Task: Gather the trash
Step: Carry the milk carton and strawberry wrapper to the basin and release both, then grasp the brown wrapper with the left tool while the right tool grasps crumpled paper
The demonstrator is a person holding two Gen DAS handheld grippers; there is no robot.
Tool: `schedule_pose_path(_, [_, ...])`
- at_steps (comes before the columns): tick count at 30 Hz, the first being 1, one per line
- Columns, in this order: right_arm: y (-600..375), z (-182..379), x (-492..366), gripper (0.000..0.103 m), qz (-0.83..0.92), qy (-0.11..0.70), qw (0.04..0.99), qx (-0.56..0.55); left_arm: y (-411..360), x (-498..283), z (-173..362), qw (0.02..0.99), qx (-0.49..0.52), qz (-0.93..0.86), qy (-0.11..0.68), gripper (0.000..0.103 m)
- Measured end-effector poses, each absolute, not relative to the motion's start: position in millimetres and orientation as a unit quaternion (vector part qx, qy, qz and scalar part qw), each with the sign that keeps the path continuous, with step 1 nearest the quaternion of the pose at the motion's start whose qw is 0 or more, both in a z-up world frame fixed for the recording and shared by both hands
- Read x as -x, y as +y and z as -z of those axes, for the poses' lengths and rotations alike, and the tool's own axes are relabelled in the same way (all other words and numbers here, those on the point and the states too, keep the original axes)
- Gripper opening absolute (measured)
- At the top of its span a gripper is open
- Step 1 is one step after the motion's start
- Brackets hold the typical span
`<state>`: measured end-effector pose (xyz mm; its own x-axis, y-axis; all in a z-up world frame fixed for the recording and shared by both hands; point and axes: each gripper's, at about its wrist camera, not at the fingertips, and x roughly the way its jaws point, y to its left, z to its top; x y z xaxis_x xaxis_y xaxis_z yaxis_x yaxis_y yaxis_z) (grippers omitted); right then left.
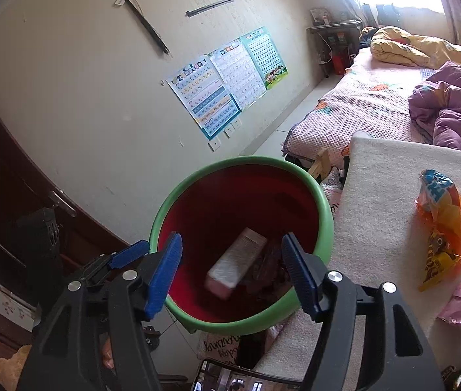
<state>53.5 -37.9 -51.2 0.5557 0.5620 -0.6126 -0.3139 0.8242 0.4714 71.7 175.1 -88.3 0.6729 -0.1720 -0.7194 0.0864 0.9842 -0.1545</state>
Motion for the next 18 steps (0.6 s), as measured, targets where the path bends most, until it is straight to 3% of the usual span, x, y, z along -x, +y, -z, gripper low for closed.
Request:
schedule_pose_path(2, [-48.2, 51.5, -45.2, 0.066, -0.248, 0.398, 0.869, -0.157, 172.4, -70.0, 86.2, 0.914, 0.054, 0.072, 0.396, 0.078])
schedule_pose_path(4, [-61.1, 51.7, -37.8, 0.076, -0.242, 0.4, 0.87, -0.159, 167.4, -67.1, 83.8, 0.915, 0.055, 0.075, 0.392, 0.078])
schedule_pose_path(18, [-214.7, 58.6, 6.1, 0.076, -0.133, 0.426, 0.891, -0.08, 51.6, -31.2, 85.8, 0.889, 0.043, 0.183, 0.419, 0.078])
